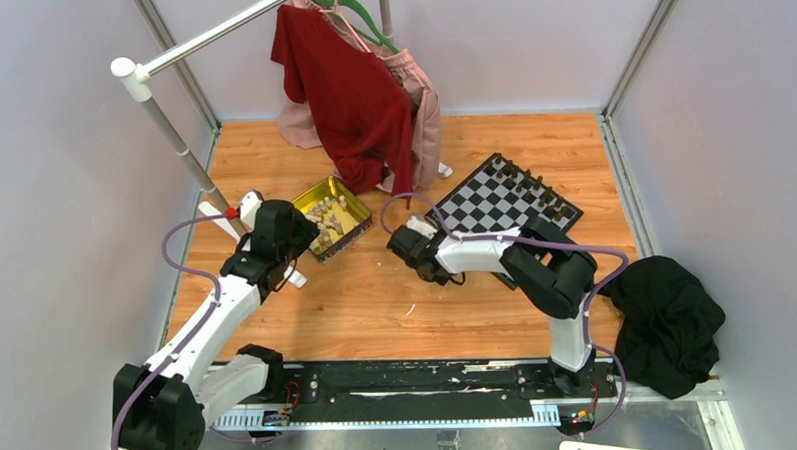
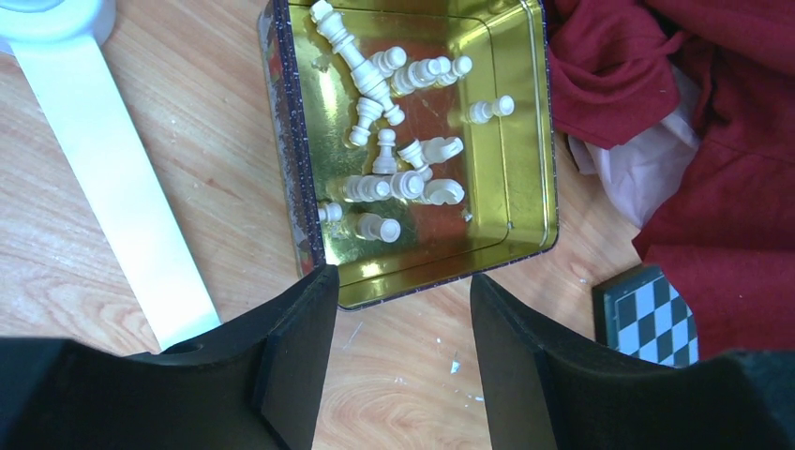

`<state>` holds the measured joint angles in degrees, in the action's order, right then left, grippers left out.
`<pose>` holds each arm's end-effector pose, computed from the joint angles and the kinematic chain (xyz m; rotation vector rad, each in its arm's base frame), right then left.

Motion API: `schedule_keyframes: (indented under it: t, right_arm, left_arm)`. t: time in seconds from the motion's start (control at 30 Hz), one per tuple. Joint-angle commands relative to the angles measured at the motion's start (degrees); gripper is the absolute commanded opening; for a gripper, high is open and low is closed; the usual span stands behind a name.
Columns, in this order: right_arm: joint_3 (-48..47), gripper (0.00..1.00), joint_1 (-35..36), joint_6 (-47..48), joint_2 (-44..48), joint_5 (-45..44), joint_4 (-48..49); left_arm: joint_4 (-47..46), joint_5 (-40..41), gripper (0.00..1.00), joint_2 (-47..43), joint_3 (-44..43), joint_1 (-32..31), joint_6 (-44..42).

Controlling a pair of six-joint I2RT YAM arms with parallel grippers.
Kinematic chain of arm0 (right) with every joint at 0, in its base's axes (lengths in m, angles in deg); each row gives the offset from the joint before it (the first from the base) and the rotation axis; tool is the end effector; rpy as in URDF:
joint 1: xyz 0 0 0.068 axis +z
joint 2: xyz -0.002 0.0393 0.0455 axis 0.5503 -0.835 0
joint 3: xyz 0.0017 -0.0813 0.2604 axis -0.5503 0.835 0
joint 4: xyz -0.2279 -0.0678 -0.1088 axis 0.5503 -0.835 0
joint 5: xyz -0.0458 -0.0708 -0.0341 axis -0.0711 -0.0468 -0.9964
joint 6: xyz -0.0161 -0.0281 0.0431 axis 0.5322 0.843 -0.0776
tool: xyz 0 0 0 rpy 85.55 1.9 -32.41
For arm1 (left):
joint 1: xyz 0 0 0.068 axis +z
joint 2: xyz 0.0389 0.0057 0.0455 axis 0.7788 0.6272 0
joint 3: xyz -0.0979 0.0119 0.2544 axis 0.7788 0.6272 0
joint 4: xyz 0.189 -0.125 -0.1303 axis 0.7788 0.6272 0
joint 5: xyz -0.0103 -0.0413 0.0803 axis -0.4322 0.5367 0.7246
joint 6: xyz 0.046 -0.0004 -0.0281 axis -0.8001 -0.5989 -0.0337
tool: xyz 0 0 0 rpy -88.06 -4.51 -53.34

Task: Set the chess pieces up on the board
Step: Move the chessboard to the center of the board.

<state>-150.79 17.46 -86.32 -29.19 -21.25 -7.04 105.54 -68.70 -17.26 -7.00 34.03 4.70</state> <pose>0.2435 0.2588 0.1319 -0.9480 2.2283 -0.7604 0.2065 -0.0519 0.2395 -0.8944 2.0232 -0.3534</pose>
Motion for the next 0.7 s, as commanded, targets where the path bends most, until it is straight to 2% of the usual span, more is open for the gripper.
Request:
schedule_keyframes:
  t: [0.0,0.33,0.67]
  right_arm:
    - [-0.37,0.0,7.59,-8.79,-1.15,2.61,-7.3]
    - [-11.3,0.0,24.46,-14.12,-8.91,0.14,-16.09]
    - [-17.93,0.0,30.02,-16.68,-13.73,0.34,-19.45]
  left_arm:
    - [1.8,2.1,0.59,-2.01,-0.57,-0.37,-0.92]
    - [4.02,3.7,0.59,-3.82,-1.33,-0.37,-1.96]
    - [4.72,3.36,0.59,-3.93,-1.38,-0.37,-2.76]
